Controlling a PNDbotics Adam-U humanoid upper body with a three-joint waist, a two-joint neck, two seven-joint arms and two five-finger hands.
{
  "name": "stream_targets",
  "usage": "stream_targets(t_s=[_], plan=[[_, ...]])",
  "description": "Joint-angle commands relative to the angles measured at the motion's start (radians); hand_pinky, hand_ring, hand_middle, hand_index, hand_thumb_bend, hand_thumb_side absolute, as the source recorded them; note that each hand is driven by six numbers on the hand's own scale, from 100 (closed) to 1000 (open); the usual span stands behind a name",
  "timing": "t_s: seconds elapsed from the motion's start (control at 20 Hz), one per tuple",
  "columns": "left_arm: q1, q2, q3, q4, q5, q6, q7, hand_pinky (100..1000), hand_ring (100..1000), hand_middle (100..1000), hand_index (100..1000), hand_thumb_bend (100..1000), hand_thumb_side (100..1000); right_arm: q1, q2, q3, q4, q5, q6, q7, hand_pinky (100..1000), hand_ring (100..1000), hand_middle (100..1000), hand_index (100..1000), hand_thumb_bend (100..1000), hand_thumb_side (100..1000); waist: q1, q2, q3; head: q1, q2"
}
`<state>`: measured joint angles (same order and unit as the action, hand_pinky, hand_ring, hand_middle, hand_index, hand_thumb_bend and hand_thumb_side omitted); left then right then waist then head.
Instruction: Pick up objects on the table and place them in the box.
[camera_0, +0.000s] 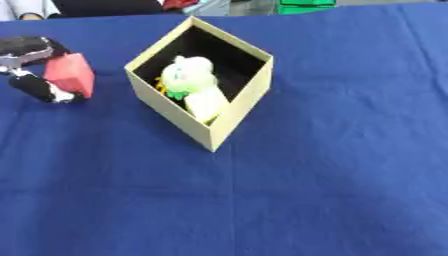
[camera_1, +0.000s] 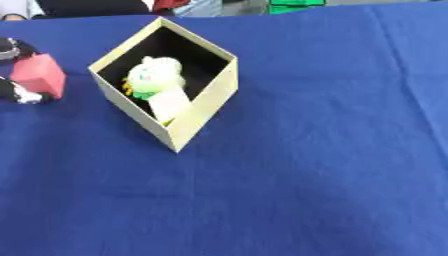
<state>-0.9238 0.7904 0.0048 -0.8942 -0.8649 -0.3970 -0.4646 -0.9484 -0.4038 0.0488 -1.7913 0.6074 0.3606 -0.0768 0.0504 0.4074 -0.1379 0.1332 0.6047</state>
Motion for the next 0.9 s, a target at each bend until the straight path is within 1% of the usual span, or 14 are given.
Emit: stream_targets(t_s=[0.05,0.2,0.5,0.6,0.85,0.9], plan=[[-0.018,0.027,0.009,-0.020,0.043,-0.009,0.000,743,771,579,700,359,438,-0.008,-0.020,-0.013,-0.010,-0.007,0.003,-0.001,893,915,831,977,100,897,-0.001,-0.025,0.004,-0.006,-0.003],[-0.020,0.032,0.004,-0.034,0.074,-0.010,-0.011,730,745,545,666,311,415,-0.002,-0.020,-0.014,-0.010,-0.007,0.003,-0.001,893,916,832,978,100,896,-0.001,-0.030,0.007,-0.013,0.002],[-0.024,0.044,-0.003,-0.060,0.104,-0.005,-0.036,718,737,547,669,266,385,0.009,-0.016,-0.015,-0.015,-0.004,0.001,-0.001,894,917,831,978,100,891,0.001,-0.044,0.016,-0.029,0.012],[-0.027,0.047,-0.004,-0.069,0.110,-0.002,-0.044,714,732,544,666,219,351,0.011,-0.014,-0.015,-0.017,-0.002,0.000,0.000,894,916,831,978,100,890,0.002,-0.048,0.018,-0.031,0.014],[-0.037,0.044,-0.012,-0.095,0.123,0.003,-0.041,705,723,540,661,143,313,0.017,-0.007,-0.014,-0.022,0.003,-0.002,0.000,894,917,831,978,100,886,0.004,-0.058,0.020,-0.036,0.019],[-0.041,0.041,-0.015,-0.102,0.129,0.001,-0.041,696,711,534,653,100,291,0.018,-0.006,-0.014,-0.023,0.005,-0.002,0.000,894,917,831,978,100,885,0.004,-0.060,0.021,-0.036,0.020]])
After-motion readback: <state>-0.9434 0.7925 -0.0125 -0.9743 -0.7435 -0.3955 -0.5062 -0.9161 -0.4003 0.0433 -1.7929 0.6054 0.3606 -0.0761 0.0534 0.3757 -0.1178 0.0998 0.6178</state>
